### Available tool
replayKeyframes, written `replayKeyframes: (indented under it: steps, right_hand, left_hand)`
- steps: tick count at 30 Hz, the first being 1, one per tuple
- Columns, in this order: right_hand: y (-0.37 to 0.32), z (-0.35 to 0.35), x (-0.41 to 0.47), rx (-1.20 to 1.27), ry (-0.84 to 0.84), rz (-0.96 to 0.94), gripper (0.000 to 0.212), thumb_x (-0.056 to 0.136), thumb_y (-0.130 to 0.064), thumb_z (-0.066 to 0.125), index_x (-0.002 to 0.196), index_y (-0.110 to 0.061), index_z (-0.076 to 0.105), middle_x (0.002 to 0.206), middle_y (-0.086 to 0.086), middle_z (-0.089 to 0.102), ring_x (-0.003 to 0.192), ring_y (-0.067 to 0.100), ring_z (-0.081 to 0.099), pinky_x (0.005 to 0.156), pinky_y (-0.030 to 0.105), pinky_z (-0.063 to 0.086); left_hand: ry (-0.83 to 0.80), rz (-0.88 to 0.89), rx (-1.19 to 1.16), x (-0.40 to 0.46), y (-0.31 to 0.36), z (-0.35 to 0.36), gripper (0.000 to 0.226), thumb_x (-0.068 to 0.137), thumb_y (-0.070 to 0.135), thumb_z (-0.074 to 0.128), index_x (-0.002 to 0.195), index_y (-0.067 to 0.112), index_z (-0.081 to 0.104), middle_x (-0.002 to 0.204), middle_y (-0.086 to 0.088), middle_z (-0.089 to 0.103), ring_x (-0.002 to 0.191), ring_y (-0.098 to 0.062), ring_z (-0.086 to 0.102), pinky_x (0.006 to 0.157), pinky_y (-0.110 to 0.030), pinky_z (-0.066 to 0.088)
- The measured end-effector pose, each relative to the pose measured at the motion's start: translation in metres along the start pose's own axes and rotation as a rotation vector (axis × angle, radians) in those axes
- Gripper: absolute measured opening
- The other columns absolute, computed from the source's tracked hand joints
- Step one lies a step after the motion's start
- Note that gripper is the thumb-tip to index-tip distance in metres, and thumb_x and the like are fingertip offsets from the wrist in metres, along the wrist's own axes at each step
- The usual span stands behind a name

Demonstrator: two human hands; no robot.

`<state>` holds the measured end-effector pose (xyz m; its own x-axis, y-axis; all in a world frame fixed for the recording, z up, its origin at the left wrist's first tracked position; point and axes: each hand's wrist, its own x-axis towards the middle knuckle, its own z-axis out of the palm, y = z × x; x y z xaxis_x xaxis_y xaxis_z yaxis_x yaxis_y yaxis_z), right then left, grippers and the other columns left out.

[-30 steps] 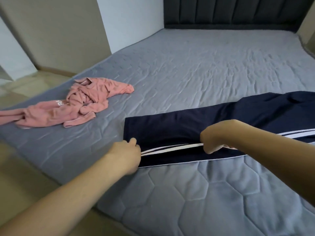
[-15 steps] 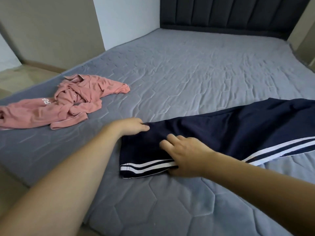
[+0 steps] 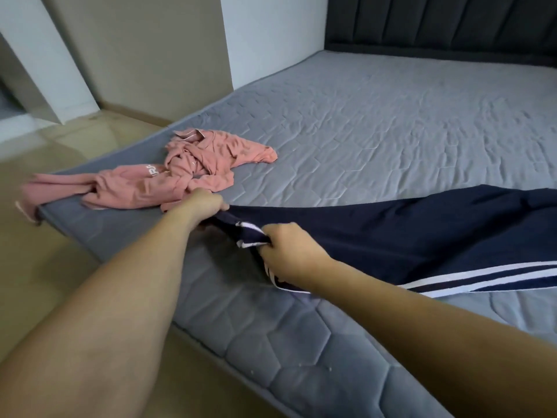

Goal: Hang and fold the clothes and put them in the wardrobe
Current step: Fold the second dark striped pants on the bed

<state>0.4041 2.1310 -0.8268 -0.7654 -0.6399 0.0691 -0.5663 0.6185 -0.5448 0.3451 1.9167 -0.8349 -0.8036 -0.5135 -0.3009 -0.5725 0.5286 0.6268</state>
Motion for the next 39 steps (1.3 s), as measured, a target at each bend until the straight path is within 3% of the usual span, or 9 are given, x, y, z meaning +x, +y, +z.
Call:
replayKeyframes:
  steps: [4, 9, 16, 20, 25, 28, 31, 36, 39]
  right_hand:
    - [0.036, -0.044, -0.007, 0.332, 0.226, 0.268, 0.033, 0.085, -0.022, 0.054, 0.055, -0.015, 0.043, 0.044, -0.006, 0.044, 0.047, 0.015, 0.045, 0.044, 0.026, 0.034]
    - [0.11, -0.11, -0.067, 0.597, 0.505, 0.411, 0.01, 0.075, -0.017, 0.053, 0.066, -0.013, 0.05, 0.049, -0.011, 0.047, 0.052, 0.01, 0.047, 0.05, 0.032, 0.045]
    - [0.219, -0.197, -0.154, 0.995, 0.8, 0.516, 0.014, 0.081, -0.013, 0.049, 0.086, -0.009, 0.061, 0.073, 0.011, 0.062, 0.072, 0.032, 0.067, 0.063, 0.053, 0.059]
    - [0.29, -0.238, -0.196, 1.092, 0.932, 0.554, 0.008, 0.082, -0.01, 0.051, 0.077, -0.012, 0.056, 0.057, 0.001, 0.058, 0.054, 0.017, 0.062, 0.053, 0.036, 0.057]
    - [0.385, -0.277, -0.24, 0.944, 1.178, 0.677, 0.014, 0.077, -0.021, 0.051, 0.066, -0.022, 0.041, 0.059, -0.004, 0.039, 0.062, 0.019, 0.04, 0.059, 0.037, 0.038]
    - [0.443, -0.291, -0.263, 0.66, 1.325, 0.819, 0.027, 0.075, -0.033, 0.044, 0.053, -0.019, 0.035, 0.05, -0.012, 0.041, 0.064, 0.021, 0.043, 0.065, 0.038, 0.037]
    - [0.496, -0.29, -0.28, 0.322, 1.376, 1.03, 0.029, 0.082, -0.032, 0.04, 0.056, -0.018, 0.039, 0.084, -0.001, 0.049, 0.086, 0.026, 0.038, 0.088, 0.045, 0.036]
    - [0.547, -0.258, -0.283, 0.243, 1.362, 1.088, 0.03, 0.089, -0.025, 0.045, 0.06, -0.018, 0.04, 0.093, 0.003, 0.038, 0.087, 0.024, 0.032, 0.083, 0.036, 0.028]
    - [0.554, -0.257, -0.281, 0.211, 1.361, 1.126, 0.022, 0.09, -0.026, 0.044, 0.071, -0.014, 0.048, 0.097, 0.003, 0.038, 0.091, 0.025, 0.034, 0.092, 0.04, 0.031]
  left_hand:
    - [-0.12, 0.041, -0.484, -0.019, 0.069, 0.011, 0.011, 0.087, 0.01, 0.055, 0.084, 0.017, 0.063, 0.064, -0.003, 0.061, 0.059, -0.017, 0.052, 0.05, -0.021, 0.041]
    - [-0.411, 0.209, -0.722, -0.06, 0.185, 0.071, 0.029, 0.076, 0.006, 0.036, 0.084, 0.007, 0.063, 0.071, -0.006, 0.059, 0.063, -0.021, 0.058, 0.059, -0.026, 0.055]
    - [-0.267, 0.738, -0.266, -0.109, 0.328, 0.211, 0.028, 0.085, -0.004, 0.051, 0.088, 0.017, 0.069, 0.088, -0.005, 0.066, 0.077, -0.011, 0.064, 0.067, -0.015, 0.05]
    - [-0.283, 0.827, -0.11, -0.125, 0.398, 0.286, 0.02, 0.093, 0.018, 0.06, 0.11, 0.011, 0.065, 0.113, -0.013, 0.064, 0.102, -0.027, 0.062, 0.096, -0.039, 0.051]
    - [-0.289, 0.96, -0.081, -0.157, 0.485, 0.39, 0.02, 0.096, 0.036, 0.058, 0.088, 0.017, 0.056, 0.079, 0.001, 0.059, 0.069, -0.013, 0.055, 0.058, -0.022, 0.043]
    - [-0.368, 0.979, -0.062, -0.17, 0.53, 0.459, 0.03, 0.095, 0.044, 0.057, 0.095, 0.015, 0.06, 0.092, -0.002, 0.065, 0.081, -0.017, 0.061, 0.069, -0.027, 0.047]
    - [-0.373, 0.979, 0.03, -0.174, 0.555, 0.525, 0.04, 0.095, 0.053, 0.051, 0.089, 0.014, 0.059, 0.096, -0.008, 0.065, 0.087, -0.025, 0.062, 0.071, -0.033, 0.045]
    - [-0.323, 0.789, 0.371, -0.147, 0.536, 0.614, 0.069, 0.098, 0.061, 0.031, 0.129, 0.004, 0.057, 0.133, -0.017, 0.058, 0.12, -0.033, 0.055, 0.095, -0.036, 0.042]
    - [-0.225, 0.787, 0.459, -0.144, 0.523, 0.636, 0.079, 0.098, 0.063, 0.014, 0.132, 0.005, 0.055, 0.133, -0.016, 0.057, 0.116, -0.033, 0.055, 0.082, -0.036, 0.035]
